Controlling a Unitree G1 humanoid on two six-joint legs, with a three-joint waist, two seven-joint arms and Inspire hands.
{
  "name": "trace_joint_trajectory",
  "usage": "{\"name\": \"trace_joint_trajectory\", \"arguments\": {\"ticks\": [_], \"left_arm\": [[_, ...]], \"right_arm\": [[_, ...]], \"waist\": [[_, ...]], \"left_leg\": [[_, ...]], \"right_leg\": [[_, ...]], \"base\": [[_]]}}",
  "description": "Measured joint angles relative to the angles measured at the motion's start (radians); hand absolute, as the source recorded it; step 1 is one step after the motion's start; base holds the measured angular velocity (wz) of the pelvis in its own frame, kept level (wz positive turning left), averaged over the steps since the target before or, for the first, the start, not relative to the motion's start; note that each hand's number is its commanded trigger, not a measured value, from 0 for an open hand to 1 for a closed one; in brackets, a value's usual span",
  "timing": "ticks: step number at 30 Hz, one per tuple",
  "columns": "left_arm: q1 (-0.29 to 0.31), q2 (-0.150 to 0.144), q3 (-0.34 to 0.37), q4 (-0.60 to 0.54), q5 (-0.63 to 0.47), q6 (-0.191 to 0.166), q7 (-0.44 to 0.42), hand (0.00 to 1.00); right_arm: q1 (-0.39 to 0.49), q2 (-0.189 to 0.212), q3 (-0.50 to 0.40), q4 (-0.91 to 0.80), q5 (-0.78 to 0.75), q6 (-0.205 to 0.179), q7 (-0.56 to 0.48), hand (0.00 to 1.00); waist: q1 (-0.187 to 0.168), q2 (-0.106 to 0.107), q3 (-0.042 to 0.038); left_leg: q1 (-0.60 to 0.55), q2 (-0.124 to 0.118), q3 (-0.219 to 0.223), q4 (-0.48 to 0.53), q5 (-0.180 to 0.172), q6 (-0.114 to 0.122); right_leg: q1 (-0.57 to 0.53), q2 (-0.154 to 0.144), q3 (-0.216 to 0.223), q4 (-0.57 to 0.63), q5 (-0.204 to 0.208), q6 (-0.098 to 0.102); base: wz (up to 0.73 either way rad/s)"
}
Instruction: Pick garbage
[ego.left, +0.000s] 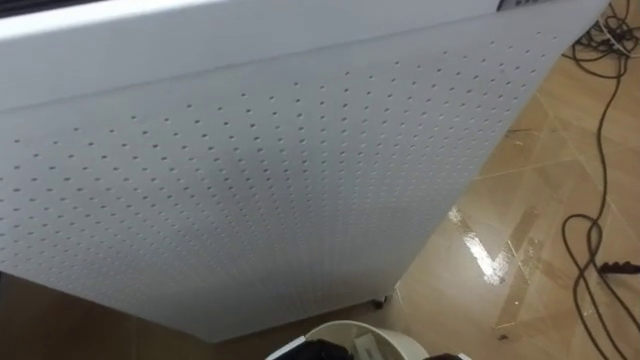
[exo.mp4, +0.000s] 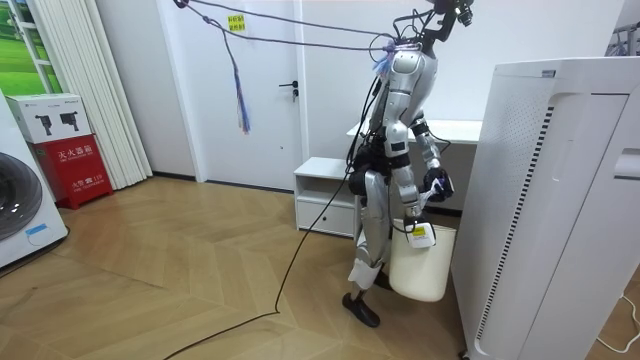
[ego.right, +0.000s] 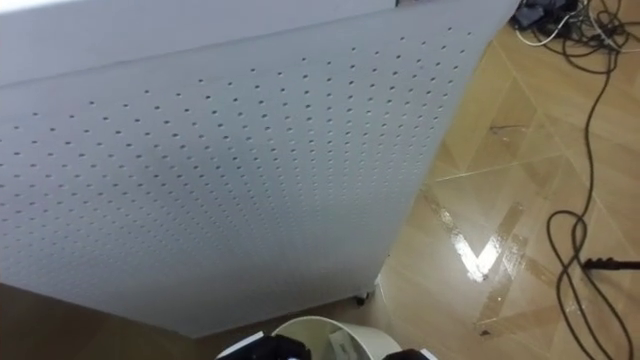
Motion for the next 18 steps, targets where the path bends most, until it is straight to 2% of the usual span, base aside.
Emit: {"name": "trace_joint_trajectory", "arguments": {"ticks": [2, 3, 5, 18], "left_arm": [[0.0, 0.004, 0.002, 0.01, 0.002, -0.002, 0.003, 1.0], [-0.002, 0.006, 0.002, 0.017, 0.002, -0.005, 0.005, 0.84], [-0.003, 0.007, 0.001, 0.026, 0.002, -0.007, 0.012, 0.0], [-0.006, 0.004, 0.002, 0.026, 0.001, -0.014, 0.044, 0.0]], "right_arm": [[0.0, -0.001, 0.0, -0.001, 0.0, -0.005, 0.0, 1.0], [0.0, -0.001, 0.001, 0.0, 0.0, -0.006, 0.0, 1.0], [0.0, 0.0, 0.002, -0.001, 0.0, -0.008, 0.001, 1.0], [-0.004, 0.001, 0.002, 0.0, 0.0, -0.01, 0.0, 1.0]], "waist": [[0.001, 0.0, -0.0001], [0.001, 0.0, -0.0001], [0.001, 0.0, -0.0002], [0.001, 0.001, -0.001]], "left_leg": [[-0.004, 0.0, -0.001, 0.002, 0.0, 0.0], [-0.007, 0.0, -0.002, 0.003, 0.0, 0.0], [-0.007, 0.0, -0.002, 0.003, 0.0, 0.0], [-0.009, 0.0, -0.003, 0.015, 0.0, 0.0]], "right_leg": [[-0.004, 0.0, -0.002, 0.001, 0.0, 0.0], [-0.005, 0.0, -0.006, 0.002, 0.0, 0.0], [-0.005, 0.0, -0.011, 0.004, 0.0, 0.0], [-0.003, 0.001, -0.014, 0.008, 0.0, 0.0]], "base": [[0.04], [0.05], [0.04], [0.0]]}}
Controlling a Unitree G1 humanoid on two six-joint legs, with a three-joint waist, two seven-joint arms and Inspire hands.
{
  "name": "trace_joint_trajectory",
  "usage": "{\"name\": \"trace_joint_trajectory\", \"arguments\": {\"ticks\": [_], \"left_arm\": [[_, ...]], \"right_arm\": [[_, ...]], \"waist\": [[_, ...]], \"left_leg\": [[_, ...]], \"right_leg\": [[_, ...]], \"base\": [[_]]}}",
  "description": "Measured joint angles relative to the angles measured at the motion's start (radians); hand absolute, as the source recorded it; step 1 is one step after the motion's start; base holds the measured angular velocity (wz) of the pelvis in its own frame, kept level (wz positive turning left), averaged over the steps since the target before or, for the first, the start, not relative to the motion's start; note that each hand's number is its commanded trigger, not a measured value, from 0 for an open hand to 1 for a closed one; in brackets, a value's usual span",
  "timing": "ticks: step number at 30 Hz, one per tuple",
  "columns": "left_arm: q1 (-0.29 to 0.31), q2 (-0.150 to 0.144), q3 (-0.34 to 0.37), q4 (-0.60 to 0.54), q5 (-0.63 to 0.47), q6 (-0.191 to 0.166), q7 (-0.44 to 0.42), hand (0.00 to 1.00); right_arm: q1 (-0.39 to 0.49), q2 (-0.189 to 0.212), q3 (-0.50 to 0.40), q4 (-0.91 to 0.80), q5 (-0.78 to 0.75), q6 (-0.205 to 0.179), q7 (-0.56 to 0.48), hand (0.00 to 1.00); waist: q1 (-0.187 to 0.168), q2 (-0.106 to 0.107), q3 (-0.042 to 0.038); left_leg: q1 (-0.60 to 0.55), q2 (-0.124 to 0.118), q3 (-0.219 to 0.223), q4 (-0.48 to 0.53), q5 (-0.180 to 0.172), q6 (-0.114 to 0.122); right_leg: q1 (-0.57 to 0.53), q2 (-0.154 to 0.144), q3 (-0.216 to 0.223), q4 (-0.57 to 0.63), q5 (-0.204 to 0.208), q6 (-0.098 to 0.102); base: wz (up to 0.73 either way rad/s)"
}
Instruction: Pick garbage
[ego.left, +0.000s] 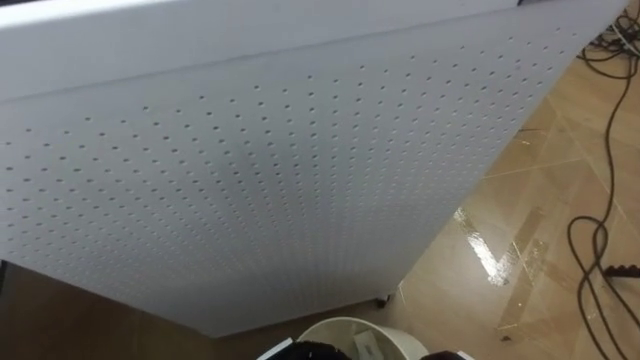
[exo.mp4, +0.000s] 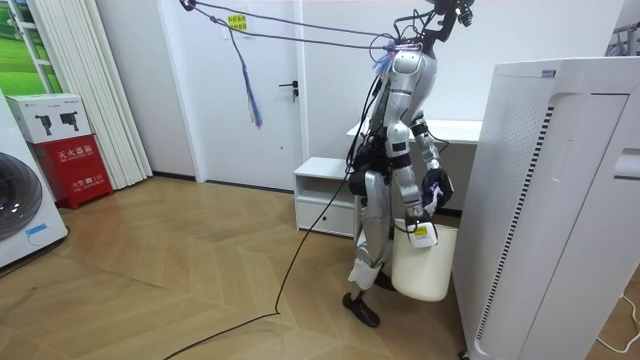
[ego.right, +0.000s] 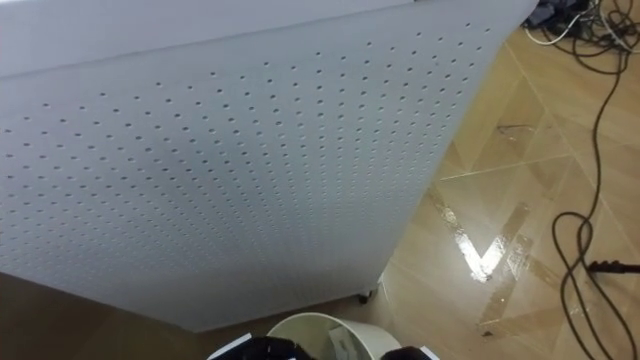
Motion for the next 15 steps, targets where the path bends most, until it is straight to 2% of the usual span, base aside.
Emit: {"name": "trace_joint_trajectory", "arguments": {"ticks": [10, 15], "left_arm": [[0.002, -0.007, -0.003, -0.001, 0.0, 0.0, 0.004, 0.0], [0.005, -0.024, -0.005, 0.0, -0.001, 0.0, 0.005, 0.0]], "right_arm": [[0.036, 0.004, 0.022, 0.012, 0.008, -0.011, 0.011, 1.0], [0.038, 0.003, 0.022, 0.013, 0.034, -0.01, 0.012, 1.0]], "waist": [[-0.002, 0.003, -0.0028], [-0.003, 0.004, -0.004]], "left_leg": [[-0.001, 0.001, 0.0, 0.012, 0.001, 0.002], [0.0, 0.002, 0.001, 0.015, 0.002, 0.003]], "right_leg": [[0.011, -0.001, -0.014, 0.001, 0.0, 0.0], [0.017, -0.002, -0.019, 0.001, 0.0, 0.0]], "base": [[0.03], [0.03]]}}
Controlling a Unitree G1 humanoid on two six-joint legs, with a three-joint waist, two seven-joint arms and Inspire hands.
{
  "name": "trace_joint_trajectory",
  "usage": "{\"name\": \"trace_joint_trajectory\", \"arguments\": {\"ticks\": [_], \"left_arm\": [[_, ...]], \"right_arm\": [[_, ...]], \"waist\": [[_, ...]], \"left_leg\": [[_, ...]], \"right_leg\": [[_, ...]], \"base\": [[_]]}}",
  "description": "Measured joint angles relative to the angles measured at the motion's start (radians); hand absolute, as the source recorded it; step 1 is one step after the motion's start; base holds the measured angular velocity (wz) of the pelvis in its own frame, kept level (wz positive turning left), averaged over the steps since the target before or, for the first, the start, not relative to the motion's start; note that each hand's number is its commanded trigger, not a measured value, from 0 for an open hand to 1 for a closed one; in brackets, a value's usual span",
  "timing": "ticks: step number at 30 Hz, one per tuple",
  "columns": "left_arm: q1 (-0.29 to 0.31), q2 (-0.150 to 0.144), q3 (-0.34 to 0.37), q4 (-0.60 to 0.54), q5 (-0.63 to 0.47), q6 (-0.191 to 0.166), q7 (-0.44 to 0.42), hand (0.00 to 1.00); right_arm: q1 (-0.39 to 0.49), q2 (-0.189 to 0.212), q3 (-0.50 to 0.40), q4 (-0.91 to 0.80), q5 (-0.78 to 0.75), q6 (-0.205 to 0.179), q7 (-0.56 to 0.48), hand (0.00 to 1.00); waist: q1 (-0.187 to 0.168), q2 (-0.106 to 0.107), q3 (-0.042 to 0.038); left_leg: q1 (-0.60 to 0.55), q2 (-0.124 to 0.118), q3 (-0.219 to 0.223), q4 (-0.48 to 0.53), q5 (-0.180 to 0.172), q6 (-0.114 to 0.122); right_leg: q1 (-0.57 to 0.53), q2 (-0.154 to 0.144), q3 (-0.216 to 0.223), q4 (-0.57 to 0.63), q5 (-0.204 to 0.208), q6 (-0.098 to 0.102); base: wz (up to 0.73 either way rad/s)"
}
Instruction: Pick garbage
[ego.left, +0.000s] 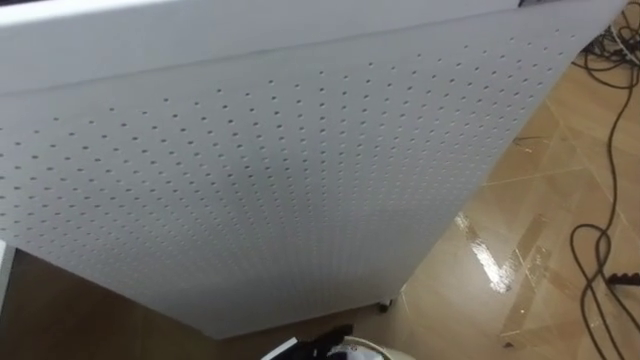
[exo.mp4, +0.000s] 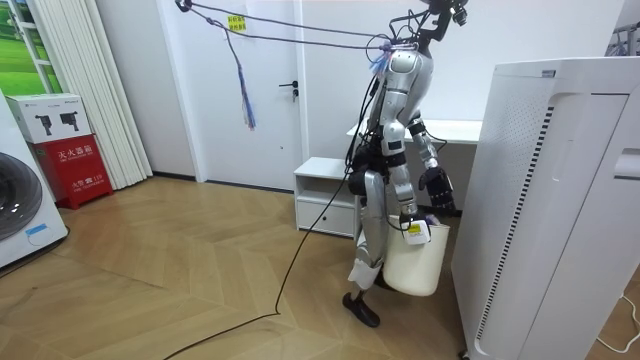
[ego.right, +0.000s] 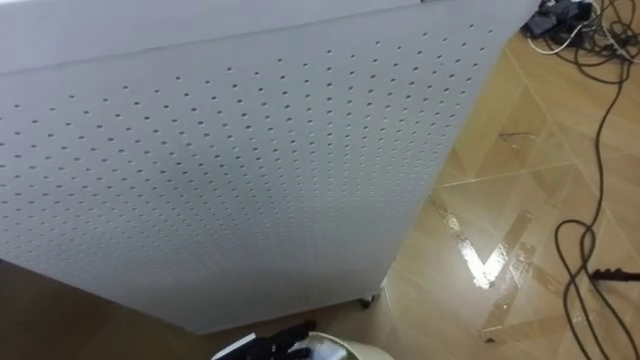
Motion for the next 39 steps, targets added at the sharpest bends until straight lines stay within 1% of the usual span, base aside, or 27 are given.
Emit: {"name": "trace_joint_trajectory", "arguments": {"ticks": [6, 12, 15, 25, 28, 29, 31, 33, 35, 37, 38, 39], "left_arm": [[-0.001, -0.009, -0.015, 0.034, 0.0, 0.0, 0.014, 0.0], [0.0, -0.008, -0.018, 0.037, 0.0, 0.0, 0.015, 0.0], [0.0, -0.009, -0.019, 0.037, 0.0, -0.001, 0.015, 0.0], [-0.003, -0.007, -0.018, 0.042, -0.007, -0.001, 0.023, 0.0], [-0.005, -0.007, -0.017, 0.051, -0.003, -0.001, 0.03, 0.0], [0.002, -0.005, -0.013, 0.061, 0.005, -0.001, 0.036, 0.0], [0.024, 0.009, -0.007, 0.065, 0.019, -0.001, 0.038, 0.0], [0.037, 0.03, -0.003, 0.088, 0.044, -0.003, 0.043, 0.0], [0.041, 0.031, 0.011, 0.132, 0.045, -0.003, 0.048, 0.0], [0.056, 0.031, 0.033, 0.178, 0.055, -0.01, 0.063, 0.0], [0.079, 0.032, 0.054, 0.196, 0.068, -0.011, 0.074, 0.0], [0.11, 0.038, 0.067, 0.198, 0.071, -0.011, 0.083, 0.0]], "right_arm": [[0.005, -0.002, 0.0, 0.0, 0.008, 0.0, -0.001, 1.0], [0.006, 0.0, 0.0, 0.001, 0.008, 0.001, -0.001, 1.0], [0.004, -0.001, 0.0, 0.001, 0.008, 0.0, -0.001, 1.0], [-0.008, -0.003, 0.008, 0.006, 0.008, 0.0, -0.001, 1.0], [-0.006, -0.001, 0.007, 0.017, 0.007, 0.0, -0.002, 1.0], [0.001, 0.0, 0.006, 0.031, 0.007, 0.0, -0.002, 1.0], [0.018, -0.005, 0.006, 0.034, 0.008, 0.0, -0.002, 1.0], [0.039, -0.008, 0.006, 0.036, 0.008, 0.0, -0.002, 1.0], [0.053, -0.009, 0.006, 0.044, 0.007, 0.0, -0.002, 1.0], [0.064, -0.012, 0.001, 0.052, 0.007, 0.0, 0.0, 1.0], [0.083, -0.013, -0.006, 0.051, 0.007, -0.005, 0.003, 1.0], [0.107, -0.015, -0.008, 0.05, 0.007, -0.013, 0.008, 1.0]], "waist": [[0.0, 0.002, -0.0015], [0.001, 0.002, -0.0014], [0.002, 0.002, -0.0014], [0.0, 0.0, -0.0007], [0.0, -0.001, -0.0007], [0.0, -0.005, -0.0017], [0.001, -0.006, -0.0035], [0.0, -0.007, -0.0043], [0.0, -0.006, -0.0049], [0.0, -0.011, -0.009], [-0.002, -0.013, -0.011], [-0.007, -0.014, -0.019]], "left_leg": [[0.004, 0.001, 0.0, 0.005, 0.0, 0.0], [0.003, 0.0, 0.001, 0.005, 0.007, 0.0], [0.003, -0.001, 0.002, 0.004, 0.009, 0.0], [0.002, -0.002, 0.003, 0.005, 0.01, -0.001], [0.013, -0.001, 0.002, -0.001, 0.011, -0.002], [0.034, -0.003, 0.003, -0.015, 0.013, -0.002], [0.064, -0.003, 0.005, -0.035, 0.013, -0.003], [0.102, -0.003, 0.005, -0.054, 0.015, -0.005], [0.132, -0.003, 0.005, -0.066, 0.016, -0.006], [0.169, -0.004, 0.011, -0.094, 0.018, -0.01], [0.198, -0.003, 0.014, -0.108, 0.018, -0.01], [0.225, -0.003, 0.015, -0.12, 0.018, -0.01]], "right_leg": [[0.001, -0.002, 0.0, 0.012, 0.0, -0.001], [-0.002, -0.005, 0.0, 0.018, -0.001, -0.005], [-0.005, -0.014, 0.0, 0.023, -0.003, -0.008], [-0.01, -0.015, 0.003, 0.029, -0.007, -0.01], [0.004, -0.013, -0.002, 0.016, -0.005, -0.009], [0.021, -0.014, -0.002, 0.008, -0.005, -0.009], [0.05, -0.008, -0.001, -0.009, -0.004, -0.008], [0.09, 0.0, -0.005, -0.035, -0.003, -0.006], [0.123, 0.001, -0.005, -0.049, -0.004, -0.005], [0.15, 0.002, -0.003, -0.063, -0.005, -0.003], [0.18, 0.006, -0.006, -0.082, -0.005, -0.003], [0.215, 0.01, -0.006, -0.105, -0.004, 0.0]], "base": [[0.0], [0.0], [0.0], [0.0], [0.0], [0.0], [0.0], [0.0], [0.08], [0.0], [0.0], [0.0]]}}
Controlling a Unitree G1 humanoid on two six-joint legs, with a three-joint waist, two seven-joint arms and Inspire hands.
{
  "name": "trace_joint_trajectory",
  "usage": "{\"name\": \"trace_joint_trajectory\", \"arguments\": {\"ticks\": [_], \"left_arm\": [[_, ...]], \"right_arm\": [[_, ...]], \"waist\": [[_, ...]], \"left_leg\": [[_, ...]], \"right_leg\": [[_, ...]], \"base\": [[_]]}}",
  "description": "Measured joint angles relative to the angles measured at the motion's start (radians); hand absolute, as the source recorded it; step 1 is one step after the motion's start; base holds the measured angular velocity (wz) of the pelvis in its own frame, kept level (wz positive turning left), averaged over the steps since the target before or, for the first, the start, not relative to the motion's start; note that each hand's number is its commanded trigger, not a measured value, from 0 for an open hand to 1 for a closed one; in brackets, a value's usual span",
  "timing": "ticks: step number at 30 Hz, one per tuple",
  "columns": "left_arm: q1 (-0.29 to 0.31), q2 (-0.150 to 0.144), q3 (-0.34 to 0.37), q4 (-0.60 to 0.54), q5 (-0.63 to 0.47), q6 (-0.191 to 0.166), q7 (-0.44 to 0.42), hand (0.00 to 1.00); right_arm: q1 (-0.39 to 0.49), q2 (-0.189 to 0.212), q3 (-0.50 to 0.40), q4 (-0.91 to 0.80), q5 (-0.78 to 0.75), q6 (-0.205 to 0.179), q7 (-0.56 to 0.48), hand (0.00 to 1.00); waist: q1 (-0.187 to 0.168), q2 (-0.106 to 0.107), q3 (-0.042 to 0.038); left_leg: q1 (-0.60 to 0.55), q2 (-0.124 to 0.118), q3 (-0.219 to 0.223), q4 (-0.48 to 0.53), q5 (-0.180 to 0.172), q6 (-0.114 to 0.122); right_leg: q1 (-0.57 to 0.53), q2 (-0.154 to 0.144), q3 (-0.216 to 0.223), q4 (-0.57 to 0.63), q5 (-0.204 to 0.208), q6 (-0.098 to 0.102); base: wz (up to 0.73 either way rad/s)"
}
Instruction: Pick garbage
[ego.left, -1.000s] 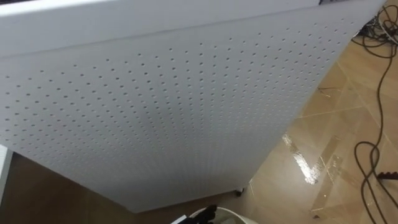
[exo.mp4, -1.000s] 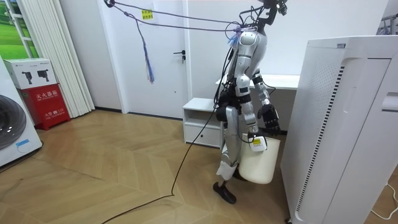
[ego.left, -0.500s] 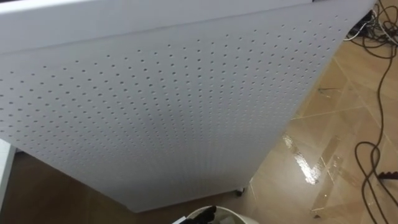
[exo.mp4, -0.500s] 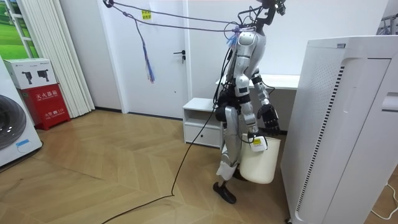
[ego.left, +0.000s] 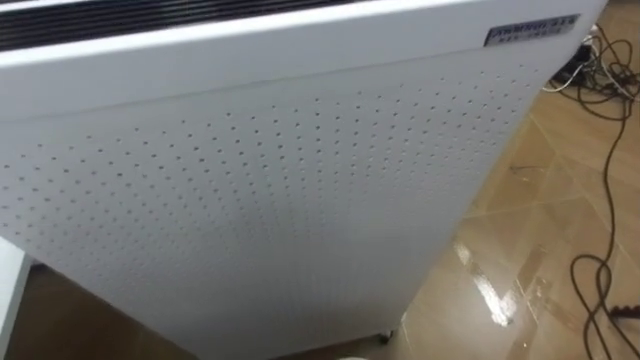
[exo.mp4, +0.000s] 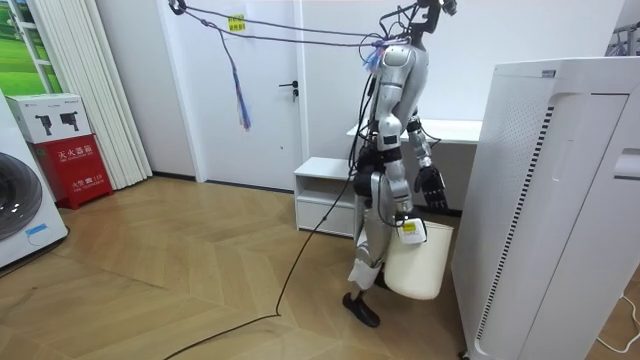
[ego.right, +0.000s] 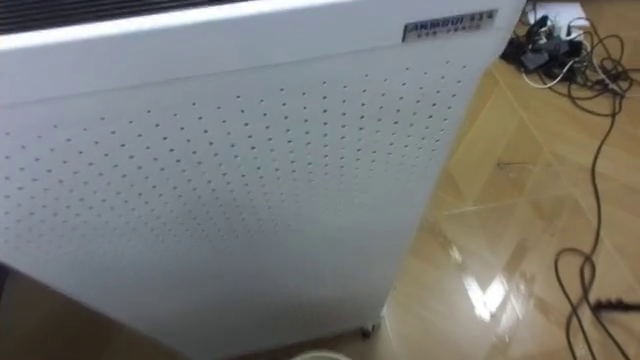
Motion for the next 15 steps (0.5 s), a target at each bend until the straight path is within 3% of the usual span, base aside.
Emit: {"name": "trace_joint_trajectory", "arguments": {"ticks": [2, 6, 15], "left_arm": [[0.035, -0.001, 0.024, 0.019, 0.002, -0.002, 0.005, 0.0], [0.089, -0.006, 0.063, 0.079, 0.0, -0.003, 0.028, 0.0], [0.136, -0.011, 0.198, 0.187, -0.001, -0.003, 0.077, 0.0]], "right_arm": [[0.034, 0.001, -0.013, 0.002, 0.0, 0.0, 0.001, 1.0], [0.089, 0.0, -0.047, -0.003, 0.029, 0.001, -0.002, 1.0], [0.143, 0.002, -0.11, -0.007, 0.017, 0.003, -0.013, 1.0]], "waist": [[0.0, -0.002, -0.0124], [0.001, -0.008, -0.0194], [0.002, -0.02, -0.0154]], "left_leg": [[0.045, 0.0, -0.002, -0.027, 0.0, -0.001], [0.145, -0.005, -0.002, -0.078, 0.0, -0.002], [0.246, -0.014, -0.012, -0.121, -0.003, -0.004]], "right_leg": [[0.049, 0.008, 0.001, -0.034, 0.003, 0.004], [0.145, 0.01, -0.001, -0.075, 0.0, 0.011], [0.242, 0.01, -0.001, -0.108, -0.008, 0.021]], "base": [[0.07], [0.01], [0.01]]}}
